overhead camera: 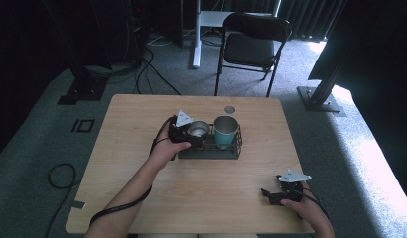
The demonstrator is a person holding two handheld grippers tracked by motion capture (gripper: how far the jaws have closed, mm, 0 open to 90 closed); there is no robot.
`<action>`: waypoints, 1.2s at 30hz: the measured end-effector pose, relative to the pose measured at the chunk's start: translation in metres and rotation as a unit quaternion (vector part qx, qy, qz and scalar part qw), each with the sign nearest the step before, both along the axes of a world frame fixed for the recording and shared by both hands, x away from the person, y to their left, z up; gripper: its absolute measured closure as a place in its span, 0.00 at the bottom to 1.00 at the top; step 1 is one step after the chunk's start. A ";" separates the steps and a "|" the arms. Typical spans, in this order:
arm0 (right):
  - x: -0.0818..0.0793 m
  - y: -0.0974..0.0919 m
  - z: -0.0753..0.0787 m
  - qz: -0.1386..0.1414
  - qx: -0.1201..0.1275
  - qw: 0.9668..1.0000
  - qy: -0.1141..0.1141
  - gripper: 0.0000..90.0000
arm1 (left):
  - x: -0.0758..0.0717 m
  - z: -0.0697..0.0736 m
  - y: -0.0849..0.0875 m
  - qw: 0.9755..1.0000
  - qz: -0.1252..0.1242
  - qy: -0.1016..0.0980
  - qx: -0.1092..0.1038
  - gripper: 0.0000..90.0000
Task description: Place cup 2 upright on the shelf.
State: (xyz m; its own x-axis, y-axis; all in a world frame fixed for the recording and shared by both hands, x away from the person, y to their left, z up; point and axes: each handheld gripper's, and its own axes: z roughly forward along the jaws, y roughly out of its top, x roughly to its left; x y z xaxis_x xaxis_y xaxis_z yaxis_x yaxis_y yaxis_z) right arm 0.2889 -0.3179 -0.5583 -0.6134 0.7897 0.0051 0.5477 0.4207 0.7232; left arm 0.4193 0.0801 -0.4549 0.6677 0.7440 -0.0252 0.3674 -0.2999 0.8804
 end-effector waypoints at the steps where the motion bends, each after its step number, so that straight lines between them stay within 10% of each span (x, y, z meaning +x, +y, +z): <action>1: 0.000 0.000 0.000 0.000 0.000 1.000 0.000 0.12 | -0.001 0.001 0.002 1.000 0.000 0.002 -0.003 0.04; 36: 0.000 0.000 0.000 0.000 0.000 1.000 0.000 0.12 | -0.025 0.006 0.071 0.998 0.049 0.004 -0.035 0.04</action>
